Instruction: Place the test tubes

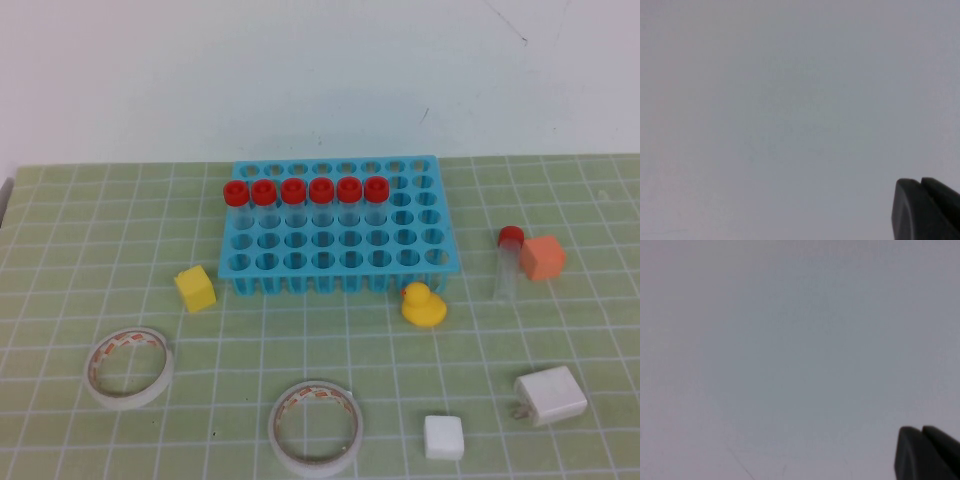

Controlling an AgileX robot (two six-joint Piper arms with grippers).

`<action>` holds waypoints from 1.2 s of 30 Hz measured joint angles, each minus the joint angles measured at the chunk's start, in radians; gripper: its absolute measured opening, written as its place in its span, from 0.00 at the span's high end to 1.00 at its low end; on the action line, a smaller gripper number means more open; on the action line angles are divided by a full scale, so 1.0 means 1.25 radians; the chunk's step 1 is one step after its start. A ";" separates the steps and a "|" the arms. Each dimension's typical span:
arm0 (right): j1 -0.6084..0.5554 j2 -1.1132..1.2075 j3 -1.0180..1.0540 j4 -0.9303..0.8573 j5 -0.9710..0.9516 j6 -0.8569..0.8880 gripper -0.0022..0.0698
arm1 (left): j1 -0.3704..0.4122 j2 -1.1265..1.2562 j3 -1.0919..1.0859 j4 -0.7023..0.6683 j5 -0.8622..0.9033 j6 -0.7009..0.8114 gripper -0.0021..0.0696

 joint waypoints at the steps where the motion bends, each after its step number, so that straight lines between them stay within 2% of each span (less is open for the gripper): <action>1: 0.000 0.000 -0.004 0.007 0.011 -0.011 0.97 | 0.000 0.000 0.000 -0.024 -0.013 0.023 0.97; 4: 0.000 0.000 -0.051 0.023 0.088 -0.060 0.97 | 0.000 0.000 -0.002 -0.128 0.002 0.104 0.97; 6: 0.000 0.000 -0.112 0.028 0.148 -0.094 0.97 | 0.000 0.000 -0.035 -0.201 0.089 0.165 0.97; 10: 0.000 0.045 -0.265 0.029 0.321 -0.117 0.97 | 0.000 0.013 -0.143 -0.272 0.230 0.308 0.97; 11: 0.000 0.103 -0.346 0.029 0.410 -0.119 0.97 | 0.000 0.051 -0.199 -0.291 0.267 0.373 0.97; 13: 0.000 0.176 -0.411 0.032 0.486 -0.113 0.97 | 0.000 0.106 -0.242 -0.302 0.291 0.410 0.97; 20: 0.000 0.456 -0.594 0.045 0.716 -0.106 0.97 | 0.000 0.297 -0.353 -0.311 0.442 0.436 0.97; 28: 0.000 0.741 -0.639 0.124 0.767 -0.113 0.97 | 0.000 0.419 -0.360 -0.311 0.723 0.440 0.97; 32: 0.022 0.900 -0.683 0.251 0.853 -0.226 0.97 | 0.000 0.455 -0.353 -0.328 0.846 0.433 0.97; 36: 0.068 1.053 -0.761 0.337 0.884 -0.322 0.97 | 0.000 0.473 -0.323 -0.376 0.860 0.431 0.97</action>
